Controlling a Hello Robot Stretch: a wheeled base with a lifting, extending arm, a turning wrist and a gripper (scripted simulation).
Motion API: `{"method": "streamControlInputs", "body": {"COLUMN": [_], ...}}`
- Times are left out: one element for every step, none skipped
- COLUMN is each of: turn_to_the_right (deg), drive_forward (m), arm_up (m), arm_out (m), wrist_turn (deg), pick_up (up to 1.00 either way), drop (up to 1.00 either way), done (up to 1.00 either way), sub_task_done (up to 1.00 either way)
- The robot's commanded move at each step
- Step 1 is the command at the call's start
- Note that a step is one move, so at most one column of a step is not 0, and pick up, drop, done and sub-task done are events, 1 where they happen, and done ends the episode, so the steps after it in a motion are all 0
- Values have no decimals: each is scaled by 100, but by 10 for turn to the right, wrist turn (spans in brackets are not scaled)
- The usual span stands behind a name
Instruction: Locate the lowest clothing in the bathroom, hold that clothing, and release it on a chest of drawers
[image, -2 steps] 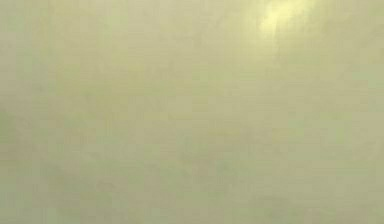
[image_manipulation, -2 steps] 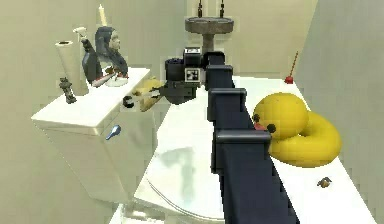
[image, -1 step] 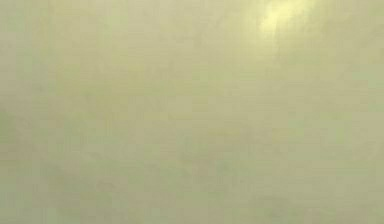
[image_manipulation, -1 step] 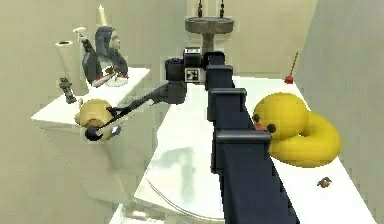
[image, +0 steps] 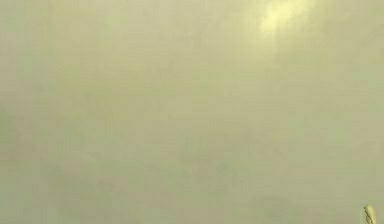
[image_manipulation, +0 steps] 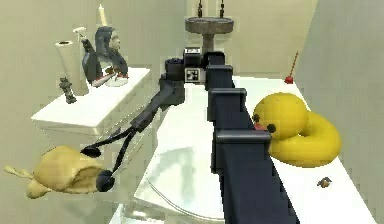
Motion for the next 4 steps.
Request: {"method": "streamControlInputs", "body": {"turn_to_the_right": [0,-450,-450,-450], "drive_forward": [0,0,0,0], "arm_up": [0,0,0,0], "arm_out": [-30,0,0,0], "wrist_turn": [0,0,0,0], "pick_up": [0,0,0,0], "drop": [0,0,0,0], "done": [0,0,0,0], "sub_task_done": [0,0,0,0]}}
